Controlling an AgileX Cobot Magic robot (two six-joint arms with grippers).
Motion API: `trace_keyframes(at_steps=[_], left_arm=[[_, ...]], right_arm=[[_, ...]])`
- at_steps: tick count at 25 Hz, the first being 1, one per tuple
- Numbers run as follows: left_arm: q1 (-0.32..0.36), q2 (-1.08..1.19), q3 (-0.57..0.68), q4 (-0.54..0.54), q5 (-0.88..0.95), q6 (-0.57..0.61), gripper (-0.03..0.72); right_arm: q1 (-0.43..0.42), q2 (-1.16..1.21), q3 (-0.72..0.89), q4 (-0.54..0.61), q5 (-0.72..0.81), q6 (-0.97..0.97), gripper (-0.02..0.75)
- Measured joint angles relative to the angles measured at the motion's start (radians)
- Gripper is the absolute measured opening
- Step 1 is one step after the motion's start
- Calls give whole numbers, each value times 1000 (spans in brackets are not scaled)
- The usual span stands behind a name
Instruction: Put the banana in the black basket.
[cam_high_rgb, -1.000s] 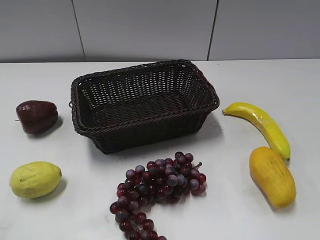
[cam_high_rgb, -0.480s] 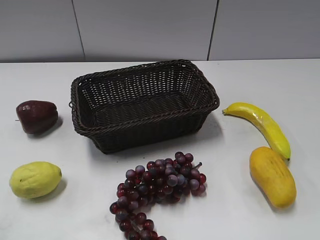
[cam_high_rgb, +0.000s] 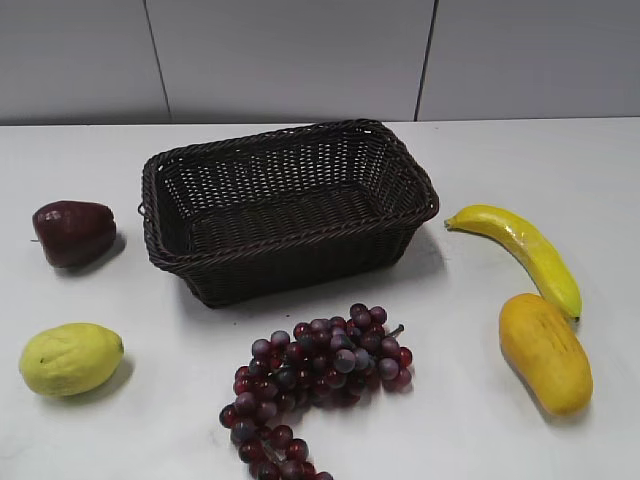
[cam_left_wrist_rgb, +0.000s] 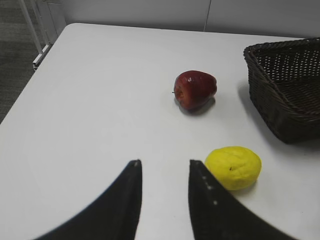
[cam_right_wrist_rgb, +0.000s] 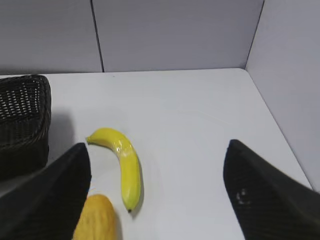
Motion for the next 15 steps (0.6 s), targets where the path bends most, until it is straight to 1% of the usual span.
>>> trace_keyframes(at_steps=[3,5,10,15], left_arm=[[0,0,0,0,0,0,236],[0,0,0,0,0,-1,236],[0,0,0,0,0,-2,236],[0,0,0,-1,0,-1,236]], right_arm=[[0,158,-2,0,-147,0,665],[0,269,-14,0,-190,0,665],[18,543,-88,0,-208,-17,665],[88,778,-217,0,-195,-39,665]])
